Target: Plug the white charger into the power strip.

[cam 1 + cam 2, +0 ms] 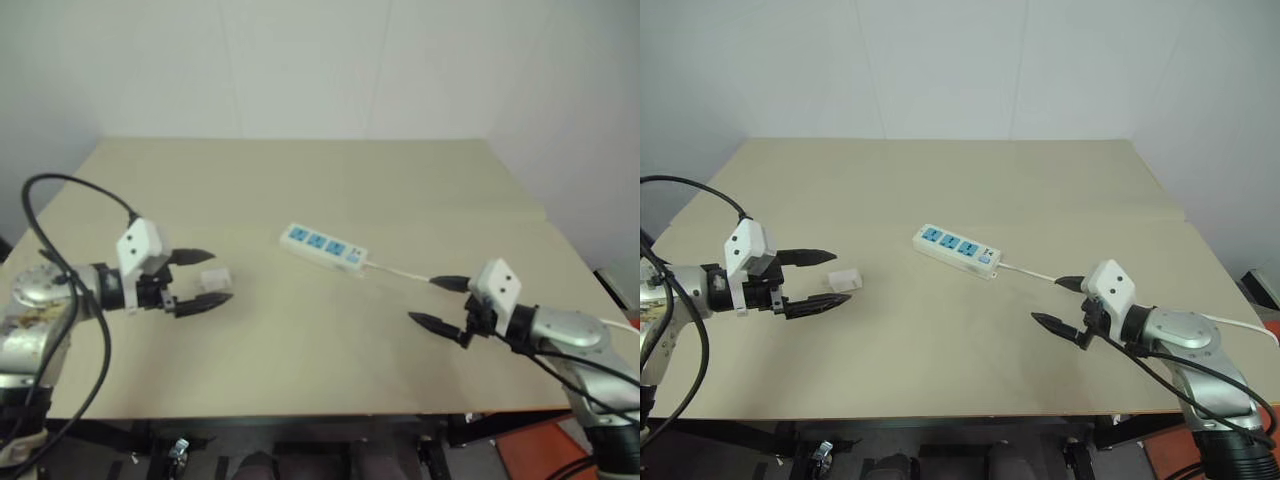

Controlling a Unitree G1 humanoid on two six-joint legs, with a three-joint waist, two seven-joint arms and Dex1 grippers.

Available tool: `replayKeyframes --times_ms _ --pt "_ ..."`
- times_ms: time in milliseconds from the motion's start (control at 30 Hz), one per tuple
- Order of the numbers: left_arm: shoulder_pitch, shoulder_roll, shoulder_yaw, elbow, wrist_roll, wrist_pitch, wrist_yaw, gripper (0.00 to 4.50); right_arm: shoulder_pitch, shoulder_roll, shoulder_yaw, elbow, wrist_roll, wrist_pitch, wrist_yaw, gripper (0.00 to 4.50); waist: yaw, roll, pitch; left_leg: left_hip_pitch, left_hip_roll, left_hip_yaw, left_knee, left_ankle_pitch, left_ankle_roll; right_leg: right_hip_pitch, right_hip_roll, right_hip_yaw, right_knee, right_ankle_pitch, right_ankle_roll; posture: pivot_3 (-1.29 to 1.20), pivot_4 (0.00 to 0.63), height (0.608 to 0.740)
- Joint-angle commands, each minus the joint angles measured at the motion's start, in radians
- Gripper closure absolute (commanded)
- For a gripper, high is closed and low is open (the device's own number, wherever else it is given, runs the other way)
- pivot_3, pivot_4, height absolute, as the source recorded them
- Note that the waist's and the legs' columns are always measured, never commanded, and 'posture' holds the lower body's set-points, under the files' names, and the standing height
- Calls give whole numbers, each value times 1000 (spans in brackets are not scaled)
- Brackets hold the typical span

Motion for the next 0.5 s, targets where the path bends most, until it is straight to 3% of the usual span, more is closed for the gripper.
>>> replayKeyframes --times_ms 33,500 --pt "-34 4 -5 5 8 -27 -1 0 15 -9 -38 -51 11 -9 -14 29 0 0 0 0 0 0 0 0 0 0 0 0 0 0 0 0 150 740" --pt "-26 17 18 -51 -56 42 8 0 35 13 -47 -77 16 25 -74 29 7 0 0 0 0 0 0 0 0 0 0 0 0 0 0 0 150 740"
